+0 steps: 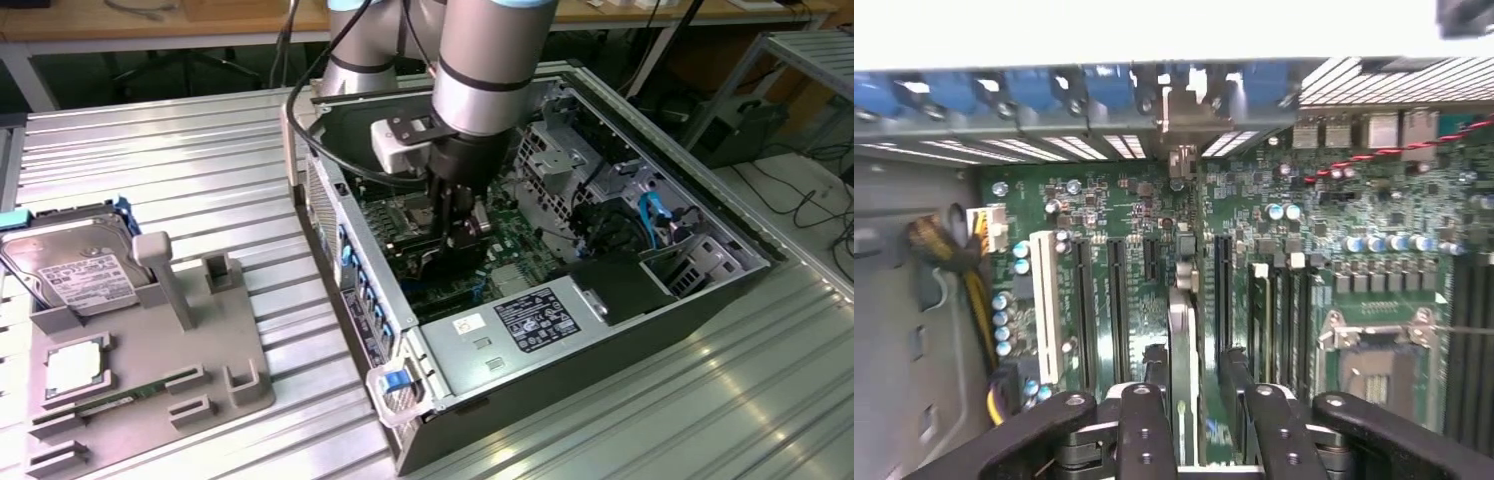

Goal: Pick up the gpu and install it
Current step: 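Insert the gpu into the slot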

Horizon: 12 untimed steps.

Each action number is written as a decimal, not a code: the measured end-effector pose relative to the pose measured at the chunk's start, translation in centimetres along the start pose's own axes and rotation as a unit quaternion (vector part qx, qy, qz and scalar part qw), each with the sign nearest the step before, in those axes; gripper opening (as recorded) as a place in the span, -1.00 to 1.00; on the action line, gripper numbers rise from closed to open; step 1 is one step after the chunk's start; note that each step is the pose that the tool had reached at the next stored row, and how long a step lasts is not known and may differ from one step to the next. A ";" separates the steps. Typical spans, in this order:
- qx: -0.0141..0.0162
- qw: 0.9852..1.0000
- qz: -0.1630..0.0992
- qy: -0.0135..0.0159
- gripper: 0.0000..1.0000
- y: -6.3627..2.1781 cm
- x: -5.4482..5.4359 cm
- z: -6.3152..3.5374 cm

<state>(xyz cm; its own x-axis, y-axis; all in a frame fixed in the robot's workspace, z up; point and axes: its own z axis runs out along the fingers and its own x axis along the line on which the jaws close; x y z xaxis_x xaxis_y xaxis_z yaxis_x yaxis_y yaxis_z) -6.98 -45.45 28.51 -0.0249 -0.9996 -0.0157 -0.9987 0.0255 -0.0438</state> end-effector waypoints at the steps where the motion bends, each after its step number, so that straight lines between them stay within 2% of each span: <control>1: 0.001 1.000 0.000 0.001 -0.29 -0.01 0.0 -0.25; 5: 0.001 1.000 0.000 0.001 -0.33 -0.02 0.0 -0.27; 7: 0.001 1.000 0.000 0.001 -0.59 -0.02 0.0 -0.27; 8: 0.001 1.000 0.000 0.001 -0.59 -0.02 0.0 -0.27; 10: 0.001 1.000 0.000 0.001 -0.79 -0.02 0.0 -0.27; 12: 0.002 1.000 0.000 0.001 -0.79 -0.02 0.0 -0.27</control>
<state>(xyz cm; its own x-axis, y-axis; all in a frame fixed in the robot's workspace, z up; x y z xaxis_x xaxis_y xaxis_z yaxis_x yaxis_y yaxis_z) -6.97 -45.43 28.78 -0.0248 -0.9996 -0.0137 -0.9986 0.0254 -0.0469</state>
